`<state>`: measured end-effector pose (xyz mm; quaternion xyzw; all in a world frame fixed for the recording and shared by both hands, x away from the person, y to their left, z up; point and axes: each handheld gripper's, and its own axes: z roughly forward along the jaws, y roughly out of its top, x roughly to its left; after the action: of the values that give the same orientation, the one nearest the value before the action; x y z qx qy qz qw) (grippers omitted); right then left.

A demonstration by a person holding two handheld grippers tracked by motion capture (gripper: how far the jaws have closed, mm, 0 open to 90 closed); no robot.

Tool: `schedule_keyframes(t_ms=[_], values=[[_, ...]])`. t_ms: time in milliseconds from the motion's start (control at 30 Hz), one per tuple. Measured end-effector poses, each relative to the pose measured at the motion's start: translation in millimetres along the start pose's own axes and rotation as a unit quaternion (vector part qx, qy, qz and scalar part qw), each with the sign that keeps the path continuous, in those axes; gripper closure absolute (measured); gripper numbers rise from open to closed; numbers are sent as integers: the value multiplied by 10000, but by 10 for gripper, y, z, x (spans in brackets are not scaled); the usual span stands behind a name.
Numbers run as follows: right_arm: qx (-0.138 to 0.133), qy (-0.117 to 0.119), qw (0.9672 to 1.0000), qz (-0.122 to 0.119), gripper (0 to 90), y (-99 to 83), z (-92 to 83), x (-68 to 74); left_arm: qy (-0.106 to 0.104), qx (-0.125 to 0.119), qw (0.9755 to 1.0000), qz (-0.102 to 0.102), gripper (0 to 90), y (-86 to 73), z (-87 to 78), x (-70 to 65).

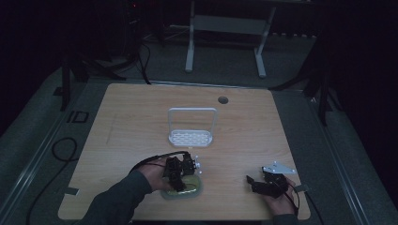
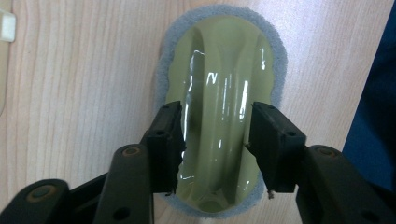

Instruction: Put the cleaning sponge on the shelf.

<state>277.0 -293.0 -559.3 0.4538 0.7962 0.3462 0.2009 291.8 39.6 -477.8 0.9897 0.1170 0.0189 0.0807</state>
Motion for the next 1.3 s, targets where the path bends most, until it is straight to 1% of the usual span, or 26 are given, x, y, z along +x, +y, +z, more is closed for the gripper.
schedule_keyframes(t_ms=[200,500,600,633,800,900,967,1000,1100,1233,1300], values=[[1,1,10000,-2,217,0,0,0,-56,148,9999,69,629,14,8,3],[2,3,10000,-2,216,0,0,0,-76,377,9991,204,672,56,31,1],[2,3,10000,-2,216,0,0,0,-52,421,9989,207,672,69,35,-1],[1,3,10000,-3,216,0,0,0,-39,451,9987,244,671,76,36,-1],[2,4,10000,-3,216,0,0,0,-73,550,9980,288,667,108,35,-6],[2,5,10000,-3,215,0,0,0,-75,625,9974,340,666,134,17,-8],[0,4,10000,-3,215,0,1,1,-63,627,9974,343,666,144,6,-9],[0,5,10000,-3,215,0,1,1,-56,663,9971,381,669,159,-13,-7],[0,6,10000,-4,215,0,1,0,-33,709,9967,393,682,176,-24,-10],[3,10,10000,-10,215,0,0,0,-58,773,9962,392,686,187,-10,-12],[1,12,10000,-10,215,0,0,0,-56,863,9954,409,696,198,11,0]])
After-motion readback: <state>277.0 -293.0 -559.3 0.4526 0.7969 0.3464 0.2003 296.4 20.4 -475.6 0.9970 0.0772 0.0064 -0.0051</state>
